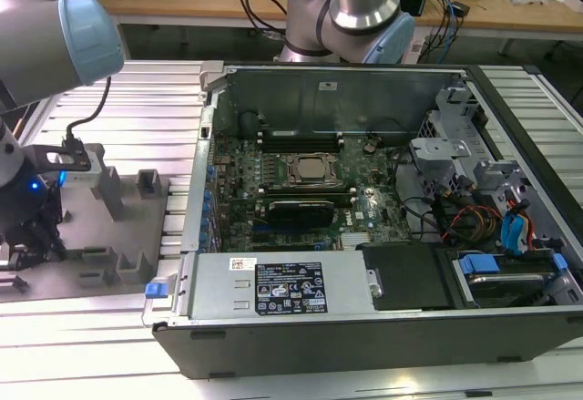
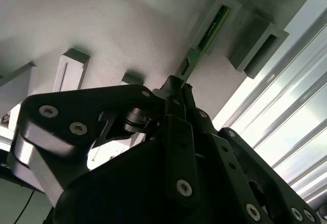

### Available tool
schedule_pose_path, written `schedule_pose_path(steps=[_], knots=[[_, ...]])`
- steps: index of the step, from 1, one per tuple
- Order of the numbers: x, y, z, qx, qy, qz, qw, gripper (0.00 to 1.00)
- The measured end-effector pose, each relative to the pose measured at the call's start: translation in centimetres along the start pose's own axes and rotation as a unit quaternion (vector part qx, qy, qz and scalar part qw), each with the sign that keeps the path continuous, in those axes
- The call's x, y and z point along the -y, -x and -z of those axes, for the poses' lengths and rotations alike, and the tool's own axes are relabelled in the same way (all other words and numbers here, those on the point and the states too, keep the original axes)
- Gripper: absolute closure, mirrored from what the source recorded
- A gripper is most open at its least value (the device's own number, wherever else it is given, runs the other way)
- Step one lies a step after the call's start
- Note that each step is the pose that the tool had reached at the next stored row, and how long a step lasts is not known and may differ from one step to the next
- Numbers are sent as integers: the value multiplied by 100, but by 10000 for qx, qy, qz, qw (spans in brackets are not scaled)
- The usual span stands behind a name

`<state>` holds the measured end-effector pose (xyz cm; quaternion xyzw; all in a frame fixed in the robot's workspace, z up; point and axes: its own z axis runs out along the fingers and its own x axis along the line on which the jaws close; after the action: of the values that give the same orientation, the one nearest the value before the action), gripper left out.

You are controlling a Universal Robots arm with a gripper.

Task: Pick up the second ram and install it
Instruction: 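Pick up the second ram and move it above second insertion slot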

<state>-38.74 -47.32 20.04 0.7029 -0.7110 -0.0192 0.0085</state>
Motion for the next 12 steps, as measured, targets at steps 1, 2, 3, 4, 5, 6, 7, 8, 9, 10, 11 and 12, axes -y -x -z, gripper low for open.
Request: schedule_pose_path(steps=[1,2,3,4,5,6,7,8,9,10,11,12], knots=[[0,0,-1,0,0,0,10000,86],[0,0,-1,0,0,0,10000,86],[0,0,-1,0,0,0,10000,86],[0,0,-1,0,0,0,10000,86],[0,0,-1,0,0,0,10000,86],[0,0,-2,0,0,0,10000,86],[0,0,-1,-1,-1,0,10000,86],[0,0,1,-1,-2,0,10000,86],[0,0,16,-2,-1,0,10000,86],[-1,0,24,-2,-1,0,10000,86],[-1,1,31,-2,-1,0,10000,86],[-2,1,49,-2,0,0,10000,86]])
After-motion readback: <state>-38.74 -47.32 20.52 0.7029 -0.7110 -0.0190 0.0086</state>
